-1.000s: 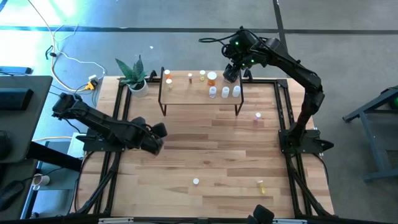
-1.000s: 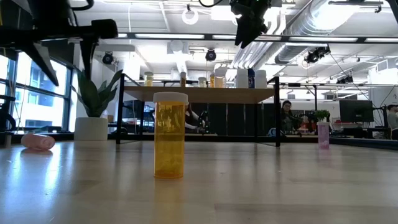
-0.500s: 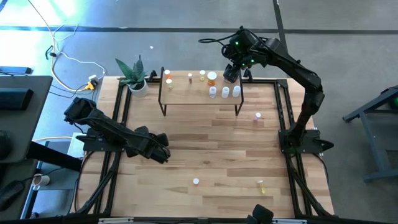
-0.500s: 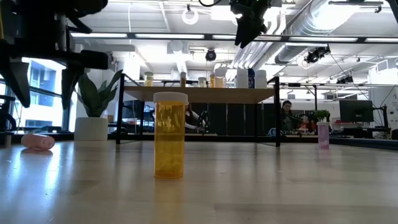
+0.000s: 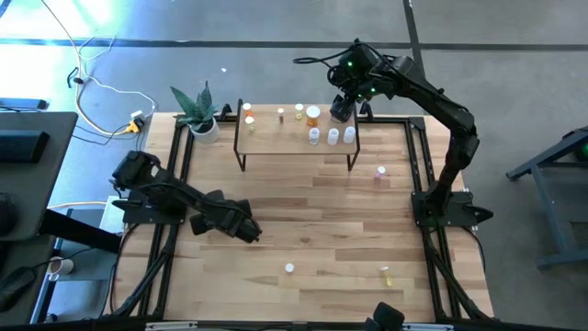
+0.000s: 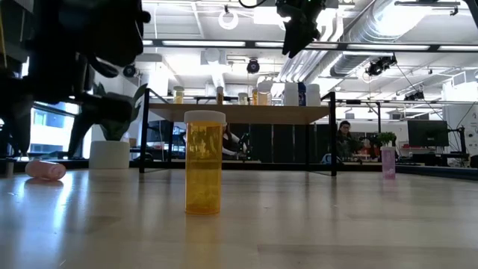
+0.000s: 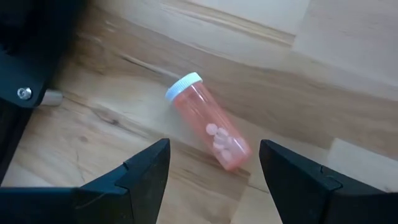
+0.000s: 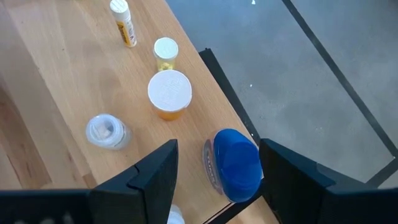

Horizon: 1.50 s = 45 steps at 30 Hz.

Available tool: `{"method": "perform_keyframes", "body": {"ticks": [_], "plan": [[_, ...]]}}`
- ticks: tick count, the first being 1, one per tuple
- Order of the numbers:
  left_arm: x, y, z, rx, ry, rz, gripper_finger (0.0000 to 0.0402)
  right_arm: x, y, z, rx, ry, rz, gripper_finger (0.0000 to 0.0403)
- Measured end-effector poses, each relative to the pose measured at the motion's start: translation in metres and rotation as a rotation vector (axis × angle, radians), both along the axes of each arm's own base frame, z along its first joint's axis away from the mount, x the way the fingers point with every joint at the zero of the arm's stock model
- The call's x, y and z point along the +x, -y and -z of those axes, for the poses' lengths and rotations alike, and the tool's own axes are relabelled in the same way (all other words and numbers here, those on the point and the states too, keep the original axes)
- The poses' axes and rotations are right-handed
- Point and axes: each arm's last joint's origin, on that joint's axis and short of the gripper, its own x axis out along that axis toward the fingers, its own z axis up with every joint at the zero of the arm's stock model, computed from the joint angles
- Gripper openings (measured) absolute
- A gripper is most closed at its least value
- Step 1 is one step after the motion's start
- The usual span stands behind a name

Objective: Pick and place medicine bottles onto shelf by color
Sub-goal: Put the pink pill bottle on the shelf

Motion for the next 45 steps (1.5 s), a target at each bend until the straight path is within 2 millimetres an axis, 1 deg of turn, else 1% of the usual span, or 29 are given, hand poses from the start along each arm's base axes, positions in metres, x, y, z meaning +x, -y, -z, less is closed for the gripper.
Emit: {"method": "perform_keyframes", "body": {"ticks": [8, 15, 20, 28, 32, 37, 41, 45], "plan": [[0.003, -0.005, 0.011, -0.003, -0.052, -0.030, 0.0236, -0.001, 0.000, 0.001, 0.006, -0.009, 0.000, 0.0216], [0.007, -0.007, 0.030, -0.025, -0.127, -0.065, 0.0236, -0.001, -0.001, 0.001, 0.007, -0.010, 0.000, 0.0216], [0.009, -0.007, 0.038, -0.018, -0.169, -0.057, 0.0236, -0.001, 0.000, 0.001, 0.006, -0.009, 0.000, 0.0216], [0.007, -0.010, 0.040, 0.000, -0.189, -0.063, 0.0236, -0.001, 0.000, 0.001, 0.007, -0.009, 0.001, 0.0216], [0.005, -0.011, 0.044, -0.005, -0.171, -0.068, 0.0236, -0.001, 0.000, 0.001, 0.007, -0.009, 0.001, 0.0216], [0.005, -0.011, 0.045, -0.001, -0.162, -0.069, 0.0236, -0.001, -0.001, 0.001, 0.011, -0.016, 0.001, 0.0216], [0.005, -0.011, 0.045, -0.004, -0.158, -0.065, 0.0217, -0.001, -0.001, 0.001, 0.012, -0.017, 0.000, 0.0216], [0.005, -0.008, 0.046, -0.002, -0.145, -0.043, 0.0174, -0.002, -0.001, 0.002, 0.015, -0.022, 0.001, 0.0216]]}}
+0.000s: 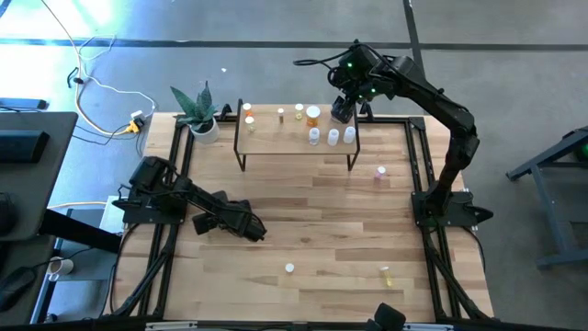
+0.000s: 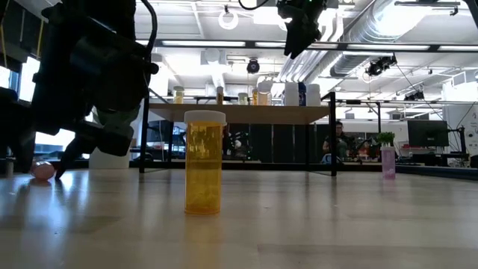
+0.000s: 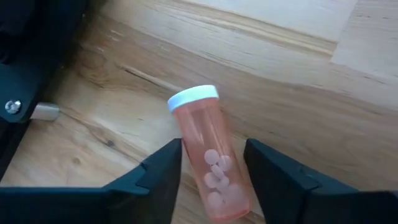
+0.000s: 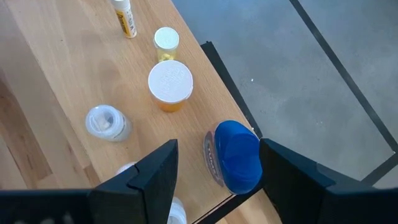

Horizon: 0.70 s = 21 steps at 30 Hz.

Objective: Pick and place medicine bottles onto shelf by color
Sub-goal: Put the pink pill bottle on the shelf

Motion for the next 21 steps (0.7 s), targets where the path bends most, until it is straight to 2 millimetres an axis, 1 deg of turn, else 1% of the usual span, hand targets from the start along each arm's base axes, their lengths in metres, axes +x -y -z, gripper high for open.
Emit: {"method": "perform_keyframes", "body": {"ticks": [5, 9, 15, 19, 21], "plan": [[0.001, 0.001, 0.001, -0.007, 0.012, 0.015, 0.0118, 0.000, 0.000, 0.000, 0.001, 0.002, 0.003, 0.0216], [0.001, 0.002, 0.001, -0.016, 0.008, 0.038, 0.0090, 0.000, 0.000, 0.000, 0.001, 0.002, 0.003, 0.0216], [0.009, 0.004, -0.005, -0.040, -0.006, 0.103, 0.0085, 0.000, 0.000, 0.000, 0.003, 0.003, 0.006, 0.0216], [0.022, 0.007, -0.018, -0.097, 0.086, 0.185, 0.0086, 0.000, 0.000, 0.000, 0.005, 0.000, 0.005, 0.0216], [0.024, 0.007, -0.029, -0.123, 0.122, 0.247, 0.0086, -0.001, -0.001, 0.001, 0.009, -0.004, 0.003, 0.0216]]}}
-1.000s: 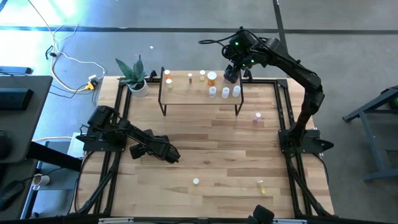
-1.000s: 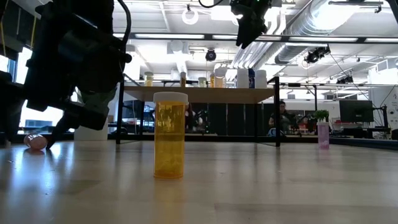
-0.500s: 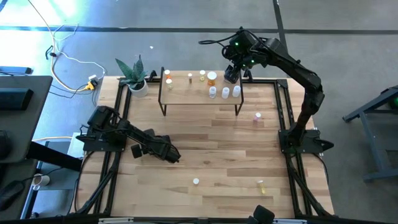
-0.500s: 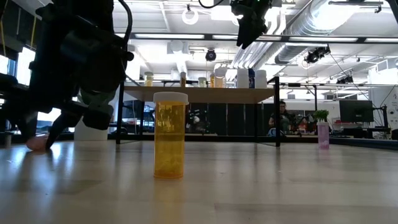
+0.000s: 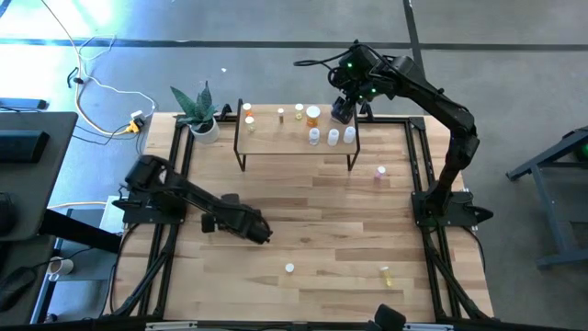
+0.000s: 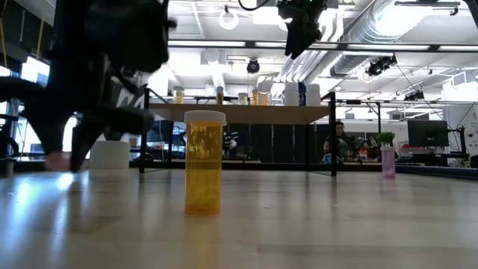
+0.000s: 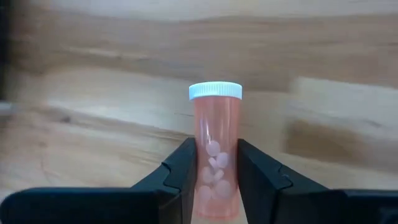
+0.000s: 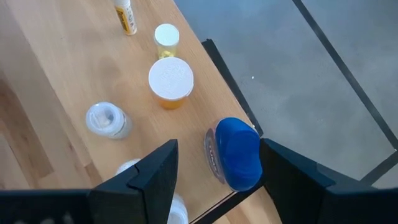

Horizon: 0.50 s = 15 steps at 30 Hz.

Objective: Pick and place medicine bottles onto shelf by color
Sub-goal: Put the pink pill bottle on the shelf

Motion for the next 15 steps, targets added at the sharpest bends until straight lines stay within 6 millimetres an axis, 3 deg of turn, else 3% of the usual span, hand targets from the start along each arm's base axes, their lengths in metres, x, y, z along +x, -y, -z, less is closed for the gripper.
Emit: {"method": "perform_keyframes", "body": {"ticks": [6, 15], "plan": [[0.006, -0.002, -0.031, 0.022, 0.176, 0.174, 0.0086, 0.001, -0.003, 0.001, 0.075, 0.034, -0.061, 0.0216], [-0.004, -0.015, -0.086, 0.152, 0.364, 0.479, 0.0086, 0.008, -0.018, 0.001, 0.252, 0.120, -0.213, 0.0216]]}}
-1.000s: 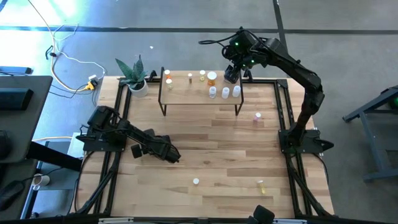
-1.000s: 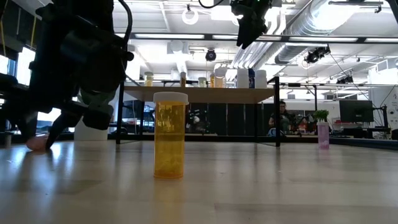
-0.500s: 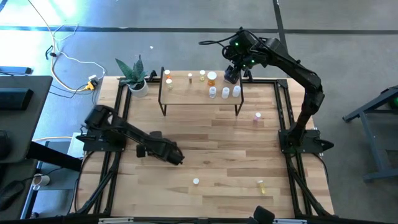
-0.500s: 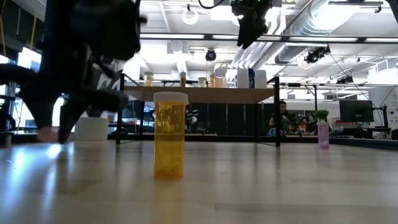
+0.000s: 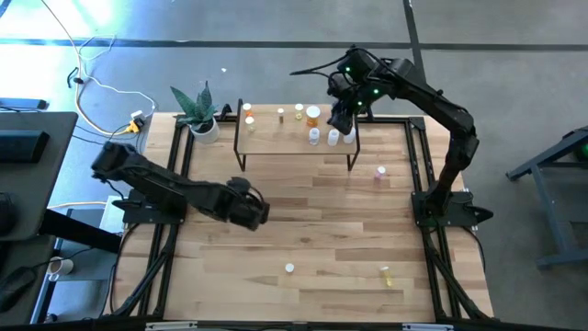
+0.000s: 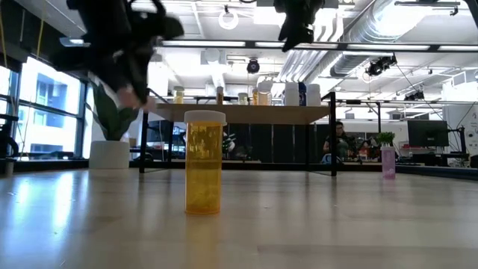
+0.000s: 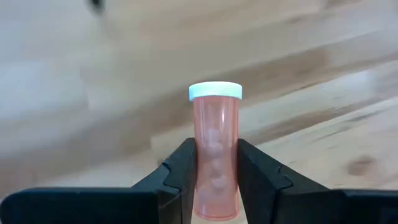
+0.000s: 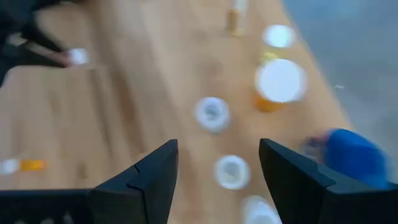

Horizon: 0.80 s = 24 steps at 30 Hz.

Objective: Pick and place medicine bottles onto shelf by color
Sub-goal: Put the pink pill bottle on the shelf

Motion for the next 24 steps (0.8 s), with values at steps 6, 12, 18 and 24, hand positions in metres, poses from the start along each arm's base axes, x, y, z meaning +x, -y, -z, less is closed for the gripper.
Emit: {"method": "perform_keyframes", "body": {"ticks": [6, 12, 18, 24], "plan": [[-0.007, -0.014, -0.033, 0.145, 0.102, 0.177, 0.0086, 0.013, -0.020, -0.002, 0.083, 0.071, -0.087, 0.0216], [-0.018, -0.033, -0.061, 0.287, 0.122, 0.357, 0.0086, 0.028, -0.038, -0.007, 0.133, 0.141, -0.077, 0.0216], [-0.024, -0.052, -0.088, 0.397, 0.209, 0.477, 0.0086, 0.042, -0.057, -0.013, 0.151, 0.224, -0.091, 0.0216], [-0.037, -0.066, -0.103, 0.514, 0.192, 0.590, 0.0086, 0.057, -0.077, -0.022, 0.116, 0.334, -0.167, 0.0216]]}}
